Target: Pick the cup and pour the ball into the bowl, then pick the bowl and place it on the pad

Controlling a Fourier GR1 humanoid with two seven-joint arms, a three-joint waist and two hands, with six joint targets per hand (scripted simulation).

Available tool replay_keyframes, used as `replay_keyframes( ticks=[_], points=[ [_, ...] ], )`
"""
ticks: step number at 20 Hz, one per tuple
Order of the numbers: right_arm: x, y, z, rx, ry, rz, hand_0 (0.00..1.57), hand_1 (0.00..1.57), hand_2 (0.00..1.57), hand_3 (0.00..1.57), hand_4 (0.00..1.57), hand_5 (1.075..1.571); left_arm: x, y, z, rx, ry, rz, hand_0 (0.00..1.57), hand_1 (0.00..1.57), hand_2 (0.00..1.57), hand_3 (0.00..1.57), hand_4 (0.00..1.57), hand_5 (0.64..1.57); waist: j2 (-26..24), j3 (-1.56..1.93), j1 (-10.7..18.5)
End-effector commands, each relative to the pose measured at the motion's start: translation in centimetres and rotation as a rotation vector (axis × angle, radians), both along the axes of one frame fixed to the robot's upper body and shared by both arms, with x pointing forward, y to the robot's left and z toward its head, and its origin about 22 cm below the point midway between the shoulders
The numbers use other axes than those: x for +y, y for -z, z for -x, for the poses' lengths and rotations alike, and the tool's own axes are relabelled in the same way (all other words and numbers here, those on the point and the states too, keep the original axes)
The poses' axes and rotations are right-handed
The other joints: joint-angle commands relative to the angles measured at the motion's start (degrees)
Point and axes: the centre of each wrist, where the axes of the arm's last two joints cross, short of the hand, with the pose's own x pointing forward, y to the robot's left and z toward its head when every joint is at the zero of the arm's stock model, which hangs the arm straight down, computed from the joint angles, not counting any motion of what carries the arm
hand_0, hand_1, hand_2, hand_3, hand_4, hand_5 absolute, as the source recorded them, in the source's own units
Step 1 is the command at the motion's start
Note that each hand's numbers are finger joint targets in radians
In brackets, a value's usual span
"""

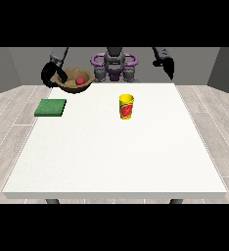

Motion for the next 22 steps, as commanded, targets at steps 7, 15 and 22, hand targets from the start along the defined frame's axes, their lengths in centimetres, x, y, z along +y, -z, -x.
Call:
replay_keyframes(
  ticks=[7,15,22],
  points=[
    [-5.1,-4.0,0.1,-0.083,0.059,-0.005,1.57,1.57,1.57,0.68,0.79,1.570,1.4,-0.4,0.1,-0.080,0.012,0.029,0.00,0.00,0.00,0.00,1.10,1.448,6.74,0.14,0.95],
    [-11.8,-5.0,3.0,-0.203,0.146,0.034,1.57,1.57,1.57,0.00,0.87,1.571,15.0,-10.9,-0.2,-0.288,-0.038,0.037,0.00,0.00,0.00,0.00,1.31,1.567,12.71,0.14,5.41],
    [-11.0,-5.2,2.3,-0.295,0.135,0.028,1.57,1.57,1.57,0.00,0.79,1.567,22.3,-12.6,2.4,-0.352,-0.088,0.078,0.00,0.00,0.00,0.00,1.23,1.566,17.02,0.11,4.07]
  ],
)
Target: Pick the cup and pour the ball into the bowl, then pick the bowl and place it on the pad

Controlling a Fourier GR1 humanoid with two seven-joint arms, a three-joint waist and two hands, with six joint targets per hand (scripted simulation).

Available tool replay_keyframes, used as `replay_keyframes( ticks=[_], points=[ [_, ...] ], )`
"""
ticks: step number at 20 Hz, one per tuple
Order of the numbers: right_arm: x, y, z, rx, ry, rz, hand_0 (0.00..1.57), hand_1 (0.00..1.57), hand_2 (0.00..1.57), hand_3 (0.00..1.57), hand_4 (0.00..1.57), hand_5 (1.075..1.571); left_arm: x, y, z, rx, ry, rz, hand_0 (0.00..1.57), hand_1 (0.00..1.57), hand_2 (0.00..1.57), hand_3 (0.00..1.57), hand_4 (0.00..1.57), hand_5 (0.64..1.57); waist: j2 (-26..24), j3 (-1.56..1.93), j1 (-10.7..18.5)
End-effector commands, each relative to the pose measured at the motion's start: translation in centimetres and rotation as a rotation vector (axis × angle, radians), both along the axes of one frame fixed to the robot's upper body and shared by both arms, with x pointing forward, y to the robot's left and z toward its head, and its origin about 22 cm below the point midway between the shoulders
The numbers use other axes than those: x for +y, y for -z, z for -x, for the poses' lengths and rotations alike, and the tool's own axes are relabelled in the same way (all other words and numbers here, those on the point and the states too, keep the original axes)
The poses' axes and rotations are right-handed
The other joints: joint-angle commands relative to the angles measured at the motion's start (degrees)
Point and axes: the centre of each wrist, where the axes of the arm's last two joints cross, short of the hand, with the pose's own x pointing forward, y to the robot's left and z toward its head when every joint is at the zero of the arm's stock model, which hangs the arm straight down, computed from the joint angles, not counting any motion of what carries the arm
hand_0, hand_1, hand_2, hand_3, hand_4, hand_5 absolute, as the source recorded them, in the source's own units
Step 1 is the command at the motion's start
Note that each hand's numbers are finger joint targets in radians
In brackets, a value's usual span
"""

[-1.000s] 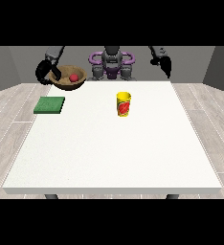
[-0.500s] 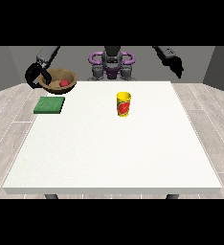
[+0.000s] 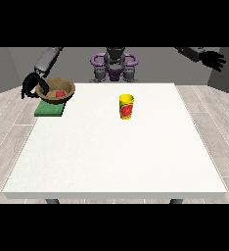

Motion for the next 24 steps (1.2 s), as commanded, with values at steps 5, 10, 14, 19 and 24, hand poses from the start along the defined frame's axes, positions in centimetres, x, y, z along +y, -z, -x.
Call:
replay_keyframes(
  ticks=[5,10,14,19,24],
  points=[
    [-2.1,-1.1,-0.2,-0.060,0.154,-0.077,1.57,1.57,1.57,0.25,0.54,1.561,3.8,-4.5,0.8,-0.071,0.011,0.003,0.00,0.00,0.00,0.00,1.19,1.559,3.76,0.06,1.72],
    [-2.7,-0.4,0.3,-0.028,0.145,-0.043,0.85,0.85,0.88,1.10,0.00,1.513,3.0,-2.3,1.2,-0.105,0.003,-0.024,0.00,0.00,0.00,0.00,1.18,1.551,5.38,0.04,1.75],
    [-3.3,-2.6,-0.4,-0.055,0.072,-0.048,0.00,0.00,0.42,0.65,0.00,1.460,5.1,-3.5,1.6,-0.105,-0.027,-0.004,0.00,0.00,0.00,0.00,1.18,1.551,6.27,0.01,0.20],
    [-2.1,-2.0,-1.4,0.062,0.093,-0.059,0.00,0.00,0.00,0.00,0.00,1.361,-3.2,-2.0,-1.9,0.006,0.095,-0.024,0.00,0.00,0.00,0.00,1.01,1.569,-2.34,0.11,0.75],
    [1.2,-3.1,-3.7,0.149,-0.068,-0.103,0.00,0.00,0.00,0.00,0.42,1.383,-5.1,3.7,-1.0,0.271,0.086,0.027,0.00,0.00,0.00,0.00,0.90,1.559,-18.03,-0.10,-2.35]
  ],
)
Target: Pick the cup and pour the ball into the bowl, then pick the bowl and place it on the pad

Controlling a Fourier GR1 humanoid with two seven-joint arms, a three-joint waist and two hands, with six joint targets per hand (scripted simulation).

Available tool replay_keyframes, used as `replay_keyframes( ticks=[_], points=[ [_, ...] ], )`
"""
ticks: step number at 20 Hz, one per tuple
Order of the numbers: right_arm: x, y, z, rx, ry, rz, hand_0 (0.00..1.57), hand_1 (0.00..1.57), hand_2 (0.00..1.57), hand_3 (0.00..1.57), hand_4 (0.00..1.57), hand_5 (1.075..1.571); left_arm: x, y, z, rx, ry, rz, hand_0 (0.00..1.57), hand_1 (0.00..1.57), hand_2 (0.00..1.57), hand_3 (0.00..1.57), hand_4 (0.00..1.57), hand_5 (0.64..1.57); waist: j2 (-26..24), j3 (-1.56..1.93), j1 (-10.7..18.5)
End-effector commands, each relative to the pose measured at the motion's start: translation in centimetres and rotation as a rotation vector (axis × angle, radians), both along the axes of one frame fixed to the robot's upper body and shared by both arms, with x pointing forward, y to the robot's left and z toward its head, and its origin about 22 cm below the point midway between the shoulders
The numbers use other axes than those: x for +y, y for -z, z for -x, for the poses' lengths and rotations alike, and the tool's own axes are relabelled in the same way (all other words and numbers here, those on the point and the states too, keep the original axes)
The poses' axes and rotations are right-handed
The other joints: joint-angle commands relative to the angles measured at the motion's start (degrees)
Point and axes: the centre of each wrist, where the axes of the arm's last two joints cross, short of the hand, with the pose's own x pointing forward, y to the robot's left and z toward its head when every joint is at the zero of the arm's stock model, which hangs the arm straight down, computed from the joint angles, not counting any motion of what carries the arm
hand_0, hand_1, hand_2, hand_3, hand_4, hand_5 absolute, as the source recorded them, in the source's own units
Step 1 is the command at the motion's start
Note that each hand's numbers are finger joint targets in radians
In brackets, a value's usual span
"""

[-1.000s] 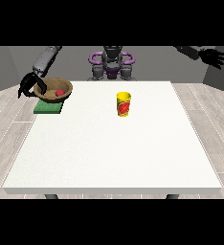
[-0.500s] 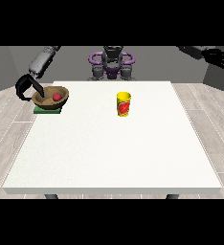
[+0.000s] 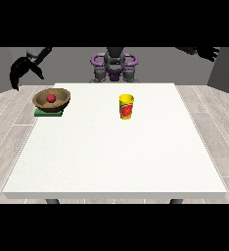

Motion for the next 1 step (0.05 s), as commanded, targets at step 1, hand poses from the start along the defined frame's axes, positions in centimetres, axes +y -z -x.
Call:
replay_keyframes(
  ticks=[1],
  points=[
    [4.09,-1.32,-2.72,-0.005,-0.148,-0.044,0.00,0.00,0.00,0.00,0.48,1.434,-2.38,3.96,0.37,0.187,-0.016,0.006,0.00,0.00,0.00,0.00,0.90,1.559,-10.76,-0.10,-2.33]
  ],
)
